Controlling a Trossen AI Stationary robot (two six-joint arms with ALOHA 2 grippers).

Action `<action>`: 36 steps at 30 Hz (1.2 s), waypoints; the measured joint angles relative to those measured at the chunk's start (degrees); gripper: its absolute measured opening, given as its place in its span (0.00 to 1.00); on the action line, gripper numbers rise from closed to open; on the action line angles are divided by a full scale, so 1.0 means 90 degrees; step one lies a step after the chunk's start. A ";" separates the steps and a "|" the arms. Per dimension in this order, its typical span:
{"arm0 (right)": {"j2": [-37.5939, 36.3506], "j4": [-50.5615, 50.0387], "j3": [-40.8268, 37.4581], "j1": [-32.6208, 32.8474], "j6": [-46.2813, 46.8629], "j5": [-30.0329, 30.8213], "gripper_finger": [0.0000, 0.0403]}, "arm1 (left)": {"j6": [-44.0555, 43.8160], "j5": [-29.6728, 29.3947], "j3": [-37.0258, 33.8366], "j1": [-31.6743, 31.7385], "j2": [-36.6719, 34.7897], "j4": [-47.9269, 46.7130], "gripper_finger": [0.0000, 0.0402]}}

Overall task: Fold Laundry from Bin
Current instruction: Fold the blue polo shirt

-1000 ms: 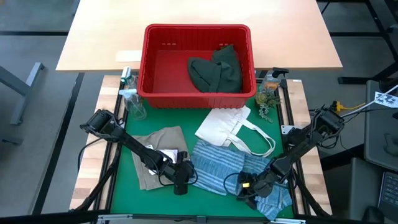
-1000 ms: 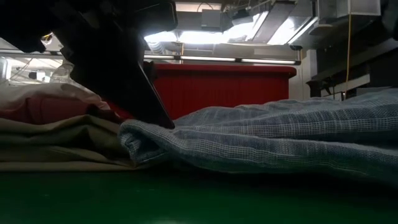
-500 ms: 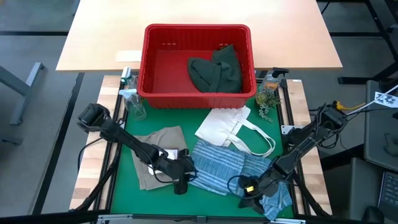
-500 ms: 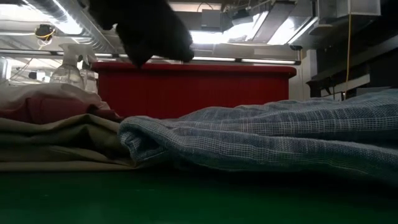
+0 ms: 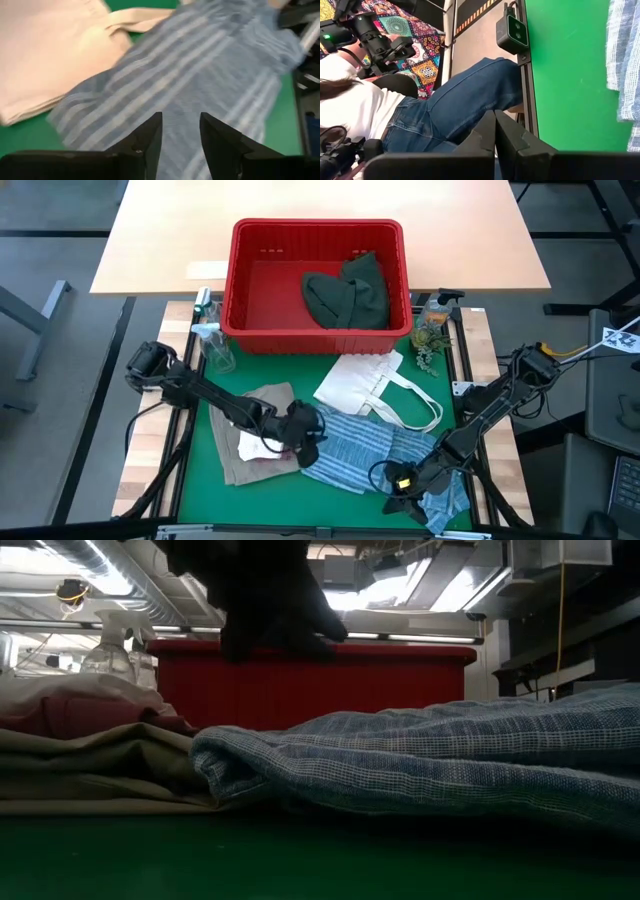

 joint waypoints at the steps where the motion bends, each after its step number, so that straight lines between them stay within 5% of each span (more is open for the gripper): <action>1: 0.0000 0.0002 0.0000 0.0000 -0.0003 0.0000 0.00 | -0.0115 0.0042 -0.0002 0.0080 0.0000 -0.0073 0.33; 18: 0.0000 -0.0055 0.0000 0.0000 -0.0181 -0.0010 0.00 | -0.0287 0.0216 -0.0006 0.0479 0.0002 -0.0232 0.40; 27: 0.0000 -0.0401 -0.0002 0.0000 -0.0183 -0.0012 0.00 | -0.1540 0.0265 -0.0006 0.0714 0.0003 -0.1231 0.54; 36: 0.0000 -0.0481 0.0000 0.0000 -0.0183 -0.0012 0.00 | -0.2076 0.0685 -0.0009 0.0793 0.0058 -0.1503 0.55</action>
